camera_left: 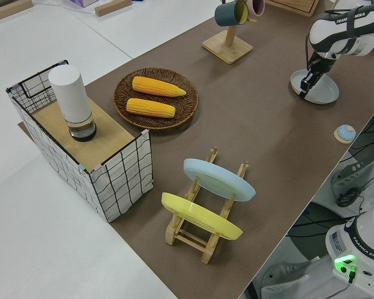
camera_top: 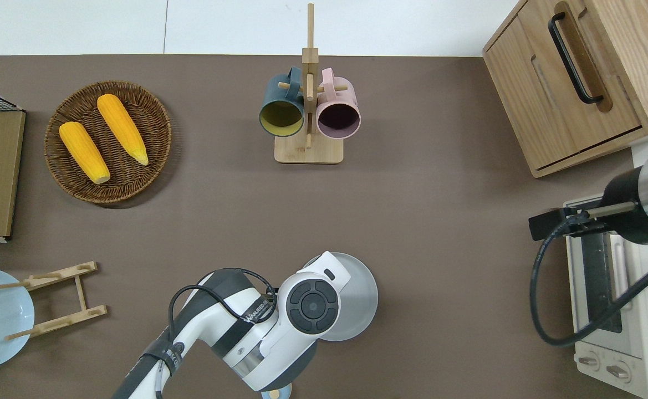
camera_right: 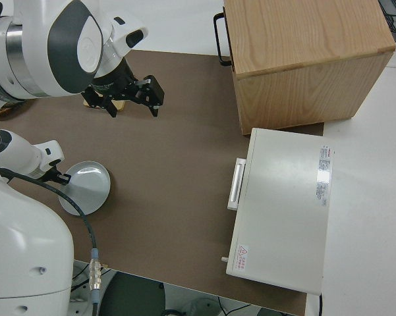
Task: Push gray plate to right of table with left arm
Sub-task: 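Push the gray plate with the left gripper across the table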
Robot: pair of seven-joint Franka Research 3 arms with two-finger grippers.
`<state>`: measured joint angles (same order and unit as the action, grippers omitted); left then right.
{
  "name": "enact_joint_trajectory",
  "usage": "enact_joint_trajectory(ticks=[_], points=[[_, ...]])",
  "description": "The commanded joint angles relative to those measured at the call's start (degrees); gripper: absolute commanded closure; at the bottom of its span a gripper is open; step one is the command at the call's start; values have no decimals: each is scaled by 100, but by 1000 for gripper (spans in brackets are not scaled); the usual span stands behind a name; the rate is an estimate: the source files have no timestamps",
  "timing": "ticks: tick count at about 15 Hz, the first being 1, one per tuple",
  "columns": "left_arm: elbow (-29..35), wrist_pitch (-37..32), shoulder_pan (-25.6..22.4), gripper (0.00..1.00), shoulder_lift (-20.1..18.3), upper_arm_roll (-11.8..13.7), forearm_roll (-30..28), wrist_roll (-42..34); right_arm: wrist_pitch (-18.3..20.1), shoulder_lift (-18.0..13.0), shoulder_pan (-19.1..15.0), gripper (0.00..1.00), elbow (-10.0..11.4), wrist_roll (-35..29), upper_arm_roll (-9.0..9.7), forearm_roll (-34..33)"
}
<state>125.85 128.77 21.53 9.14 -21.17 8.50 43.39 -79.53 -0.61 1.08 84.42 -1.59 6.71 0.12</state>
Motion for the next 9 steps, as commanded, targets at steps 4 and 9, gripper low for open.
enact_joint_trajectory(ticks=[4,9], points=[[-693,-308,193,1000,579,-89,-15,459,69,-36,-116,17,-22,-8,85,59],[-1264,-598,404,1000,957,-80,20,793,69,-36,-116,17,-22,-8,85,59]])
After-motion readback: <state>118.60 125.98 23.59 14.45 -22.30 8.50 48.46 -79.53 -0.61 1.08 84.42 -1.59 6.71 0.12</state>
